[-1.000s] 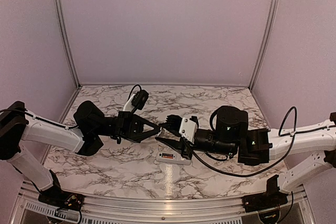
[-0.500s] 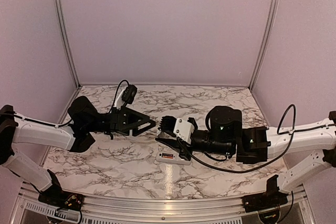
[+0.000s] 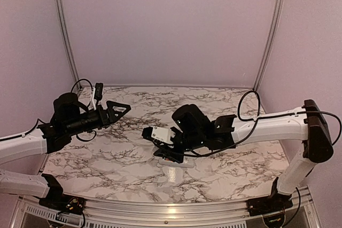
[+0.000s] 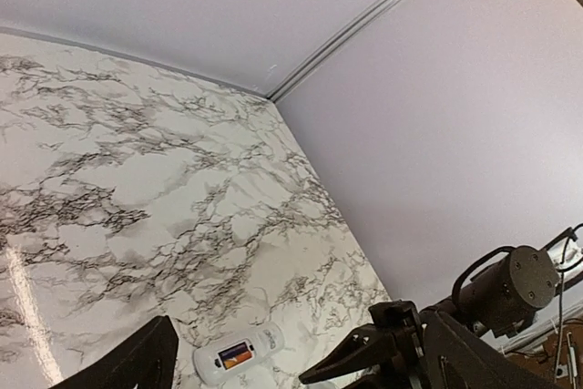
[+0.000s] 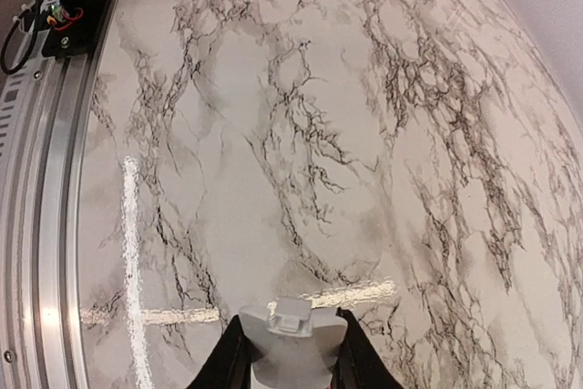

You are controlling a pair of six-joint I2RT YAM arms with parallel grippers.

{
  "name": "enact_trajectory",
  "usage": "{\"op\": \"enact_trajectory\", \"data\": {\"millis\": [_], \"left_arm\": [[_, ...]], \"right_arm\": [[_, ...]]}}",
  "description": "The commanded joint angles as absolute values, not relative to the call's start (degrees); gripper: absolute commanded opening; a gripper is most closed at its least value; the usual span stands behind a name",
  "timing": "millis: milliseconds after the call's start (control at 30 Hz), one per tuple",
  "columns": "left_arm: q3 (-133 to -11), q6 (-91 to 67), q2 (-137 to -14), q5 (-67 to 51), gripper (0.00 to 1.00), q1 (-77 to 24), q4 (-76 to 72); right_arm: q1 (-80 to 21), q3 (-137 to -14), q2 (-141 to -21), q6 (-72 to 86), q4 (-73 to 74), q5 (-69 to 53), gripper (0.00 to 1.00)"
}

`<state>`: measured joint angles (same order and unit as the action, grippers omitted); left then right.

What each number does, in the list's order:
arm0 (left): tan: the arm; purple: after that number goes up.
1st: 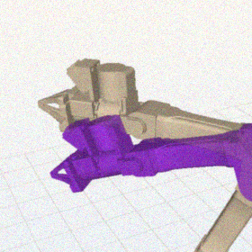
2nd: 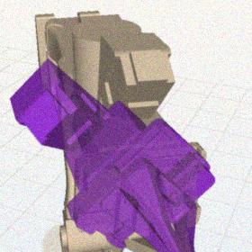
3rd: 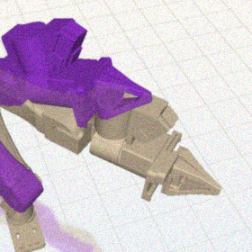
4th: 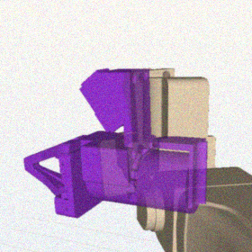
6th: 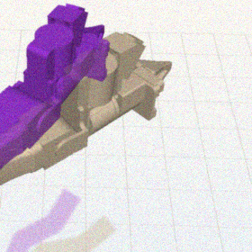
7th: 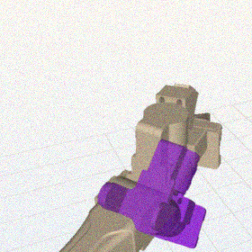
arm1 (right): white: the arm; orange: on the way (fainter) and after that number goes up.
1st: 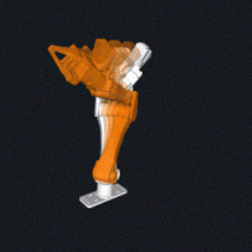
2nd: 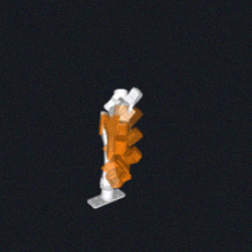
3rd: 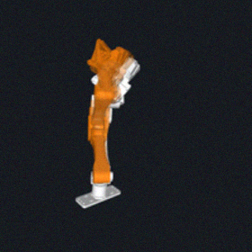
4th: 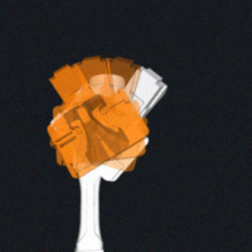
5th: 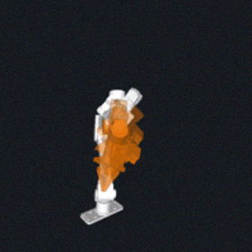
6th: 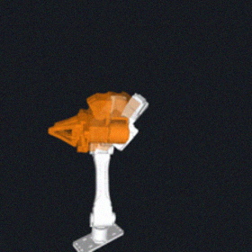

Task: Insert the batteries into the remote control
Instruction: Load the battery cover onto the remote control without the battery cover.

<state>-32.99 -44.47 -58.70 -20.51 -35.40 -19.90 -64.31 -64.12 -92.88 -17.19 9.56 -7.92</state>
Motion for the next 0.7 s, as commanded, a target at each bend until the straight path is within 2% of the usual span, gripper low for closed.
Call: {"op": "enact_trajectory", "data": {"millis": [0, 333, 667], "left_arm": [[-30.1, -39.1, -59.4, -9.6, 0.98, -35.2, -8.0], [-24.8, -41.1, -60.2, -11.7, 0.95, -35.2, -14.1], [-23.1, -41.8, -63.3, -14.1, 0.95, -35.2, -18.0]], "right_arm": [[-62.5, -67.3, -98.9, -19.5, 17.0, -13.6, 0.2], [-58.0, -75.5, -109.3, -21.0, 24.4, -14.9, 0.22], [-56.7, -76.6, -111.1, -20.8, 27.3, -15.6, 0.23]]}}
